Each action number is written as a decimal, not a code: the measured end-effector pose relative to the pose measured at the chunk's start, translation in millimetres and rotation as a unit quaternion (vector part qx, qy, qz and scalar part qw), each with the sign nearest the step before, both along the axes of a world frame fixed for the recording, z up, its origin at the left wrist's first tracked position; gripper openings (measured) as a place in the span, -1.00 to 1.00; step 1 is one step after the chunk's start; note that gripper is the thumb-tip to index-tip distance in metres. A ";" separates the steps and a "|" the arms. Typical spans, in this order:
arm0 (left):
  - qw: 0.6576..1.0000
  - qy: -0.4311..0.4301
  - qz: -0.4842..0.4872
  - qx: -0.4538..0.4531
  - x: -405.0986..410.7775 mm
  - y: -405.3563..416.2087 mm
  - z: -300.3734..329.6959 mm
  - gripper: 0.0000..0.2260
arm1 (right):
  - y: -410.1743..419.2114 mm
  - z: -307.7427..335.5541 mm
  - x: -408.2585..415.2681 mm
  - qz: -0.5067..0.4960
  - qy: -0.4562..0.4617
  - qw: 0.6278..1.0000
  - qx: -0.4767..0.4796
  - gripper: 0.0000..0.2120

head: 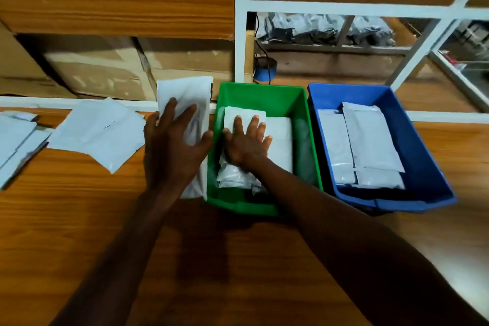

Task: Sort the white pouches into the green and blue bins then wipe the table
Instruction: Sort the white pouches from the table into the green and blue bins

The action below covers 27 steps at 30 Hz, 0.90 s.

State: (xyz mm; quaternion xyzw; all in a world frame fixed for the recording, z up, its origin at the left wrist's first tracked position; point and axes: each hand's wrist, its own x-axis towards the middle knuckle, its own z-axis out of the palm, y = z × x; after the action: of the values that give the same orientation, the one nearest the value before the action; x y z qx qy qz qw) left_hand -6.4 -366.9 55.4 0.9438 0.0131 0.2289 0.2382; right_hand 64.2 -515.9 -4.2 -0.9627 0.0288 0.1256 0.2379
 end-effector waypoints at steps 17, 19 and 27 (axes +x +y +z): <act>0.960 0.213 -0.149 0.108 67.4 -172.5 -46.0 -0.53 | -95.0 12.1 -152.3 -0.049 -0.412 0.910 0.005 -0.45; 0.947 0.231 -0.163 0.151 69.5 -179.5 -59.4 -0.57 | -95.3 12.4 -153.2 -0.059 -0.417 0.907 0.020 -0.47; 0.914 0.245 -0.210 0.248 67.4 -174.6 -66.4 -0.49 | -95.2 11.4 -151.6 -0.079 -0.454 0.887 0.026 -0.60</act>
State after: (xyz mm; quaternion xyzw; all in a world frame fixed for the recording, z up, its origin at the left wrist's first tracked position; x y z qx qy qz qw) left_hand 61.0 -541.5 -11.0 0.9801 -0.1841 -0.0689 0.0285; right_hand -87.4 -611.1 7.3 -0.9028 -0.0099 -0.3431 0.2590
